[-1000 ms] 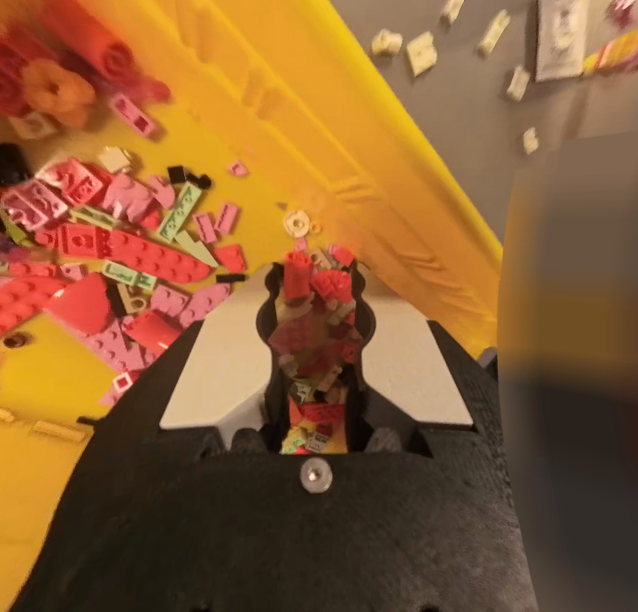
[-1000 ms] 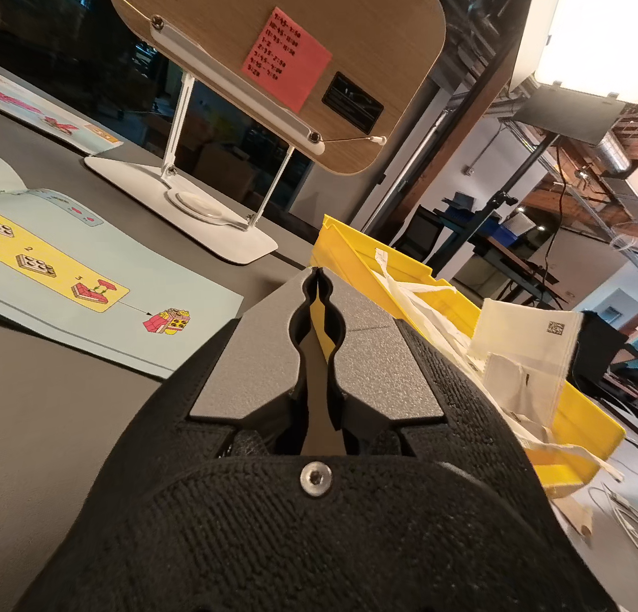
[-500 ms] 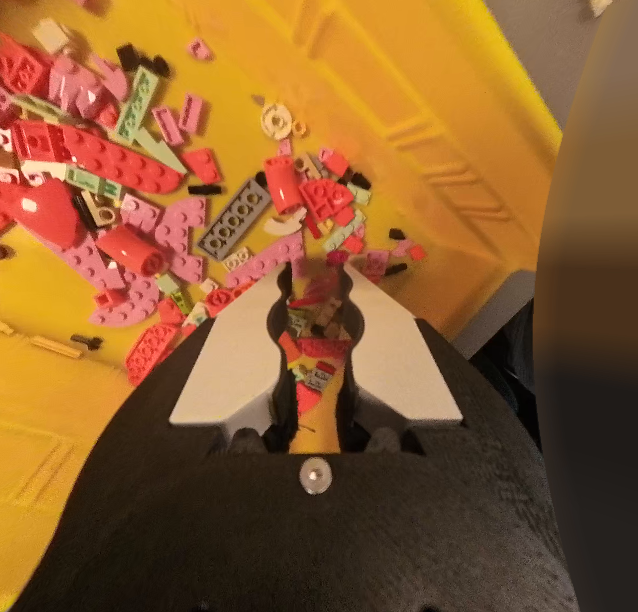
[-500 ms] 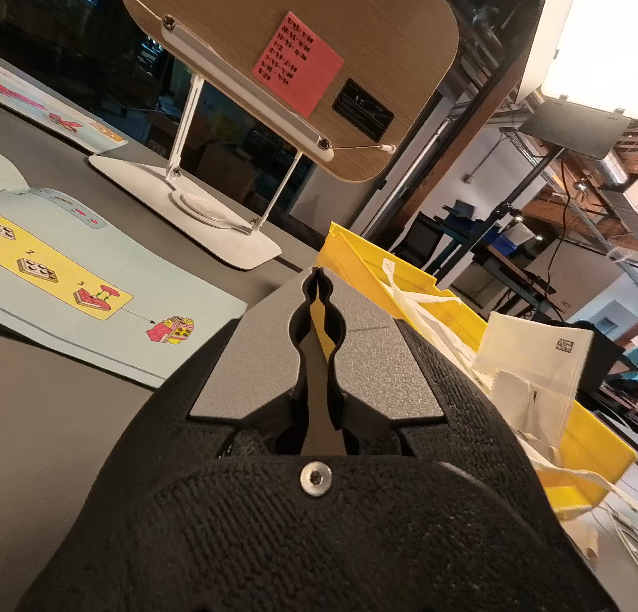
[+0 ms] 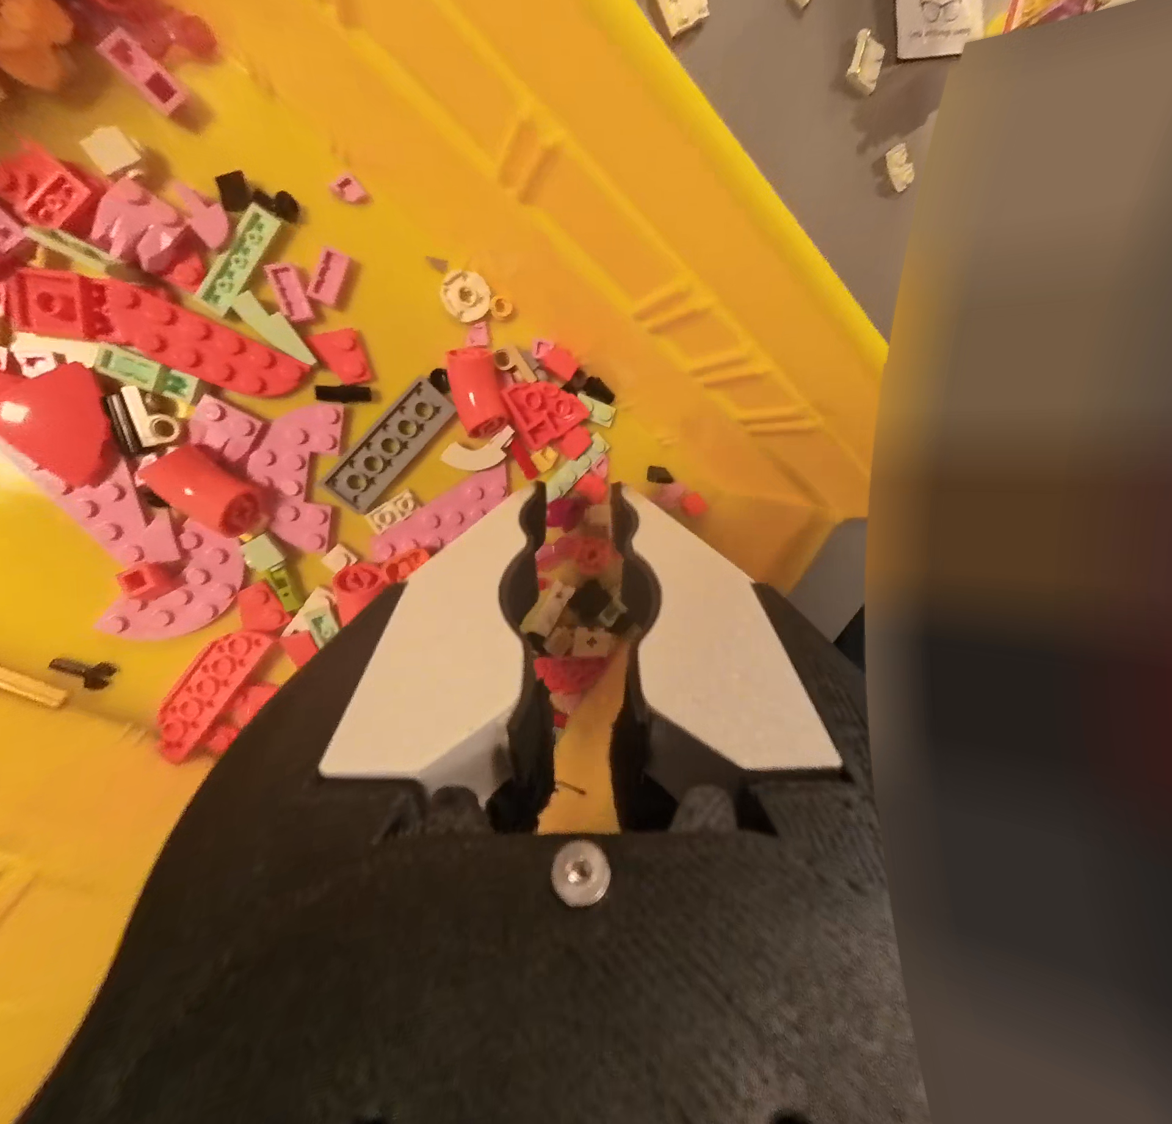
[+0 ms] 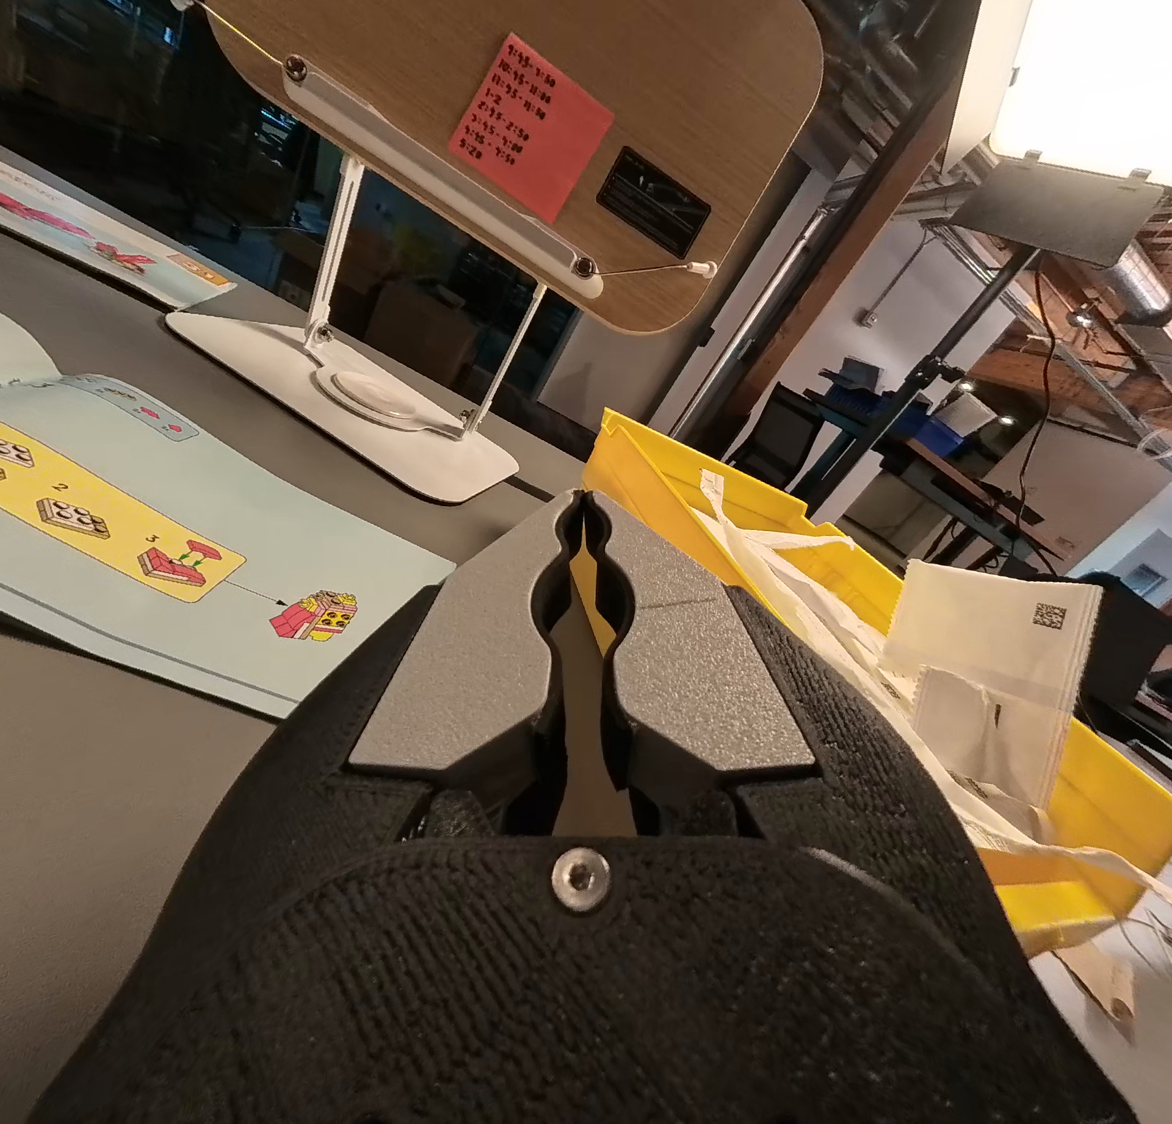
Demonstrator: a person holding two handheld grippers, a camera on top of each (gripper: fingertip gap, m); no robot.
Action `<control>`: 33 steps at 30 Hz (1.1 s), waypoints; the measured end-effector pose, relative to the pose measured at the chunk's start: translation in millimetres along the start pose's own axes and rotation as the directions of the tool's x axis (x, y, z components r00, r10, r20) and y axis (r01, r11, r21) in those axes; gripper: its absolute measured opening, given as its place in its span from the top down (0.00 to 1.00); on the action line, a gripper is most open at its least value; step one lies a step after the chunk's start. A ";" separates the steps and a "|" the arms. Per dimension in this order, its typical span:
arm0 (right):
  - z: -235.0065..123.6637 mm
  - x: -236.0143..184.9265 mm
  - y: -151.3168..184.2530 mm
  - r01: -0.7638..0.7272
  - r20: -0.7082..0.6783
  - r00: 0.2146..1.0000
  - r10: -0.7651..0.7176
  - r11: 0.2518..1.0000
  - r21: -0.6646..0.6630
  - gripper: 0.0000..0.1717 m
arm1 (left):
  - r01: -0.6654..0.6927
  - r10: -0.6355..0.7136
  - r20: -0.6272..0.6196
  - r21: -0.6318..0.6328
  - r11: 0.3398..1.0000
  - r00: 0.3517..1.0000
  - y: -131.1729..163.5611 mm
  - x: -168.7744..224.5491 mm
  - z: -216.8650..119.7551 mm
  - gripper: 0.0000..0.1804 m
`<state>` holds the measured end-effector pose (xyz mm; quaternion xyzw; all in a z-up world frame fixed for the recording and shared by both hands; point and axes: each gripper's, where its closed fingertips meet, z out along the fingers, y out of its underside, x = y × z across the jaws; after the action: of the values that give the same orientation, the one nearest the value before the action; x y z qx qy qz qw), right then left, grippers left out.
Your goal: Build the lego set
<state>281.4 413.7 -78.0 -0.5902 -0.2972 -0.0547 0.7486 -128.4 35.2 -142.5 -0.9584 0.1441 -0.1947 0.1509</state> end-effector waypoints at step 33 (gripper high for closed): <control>-1.3 2.3 -0.8 -0.022 -0.005 1.000 0.022 1.000 0.000 1.00 | 0.021 -0.032 0.109 0.095 0.995 0.994 3.6 -27.8 -17.6 0.92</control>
<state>283.4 412.9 -76.3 -0.5932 -0.2889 -0.0482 0.7499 -161.0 37.2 -137.4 -0.9613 0.1136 -0.1502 0.2010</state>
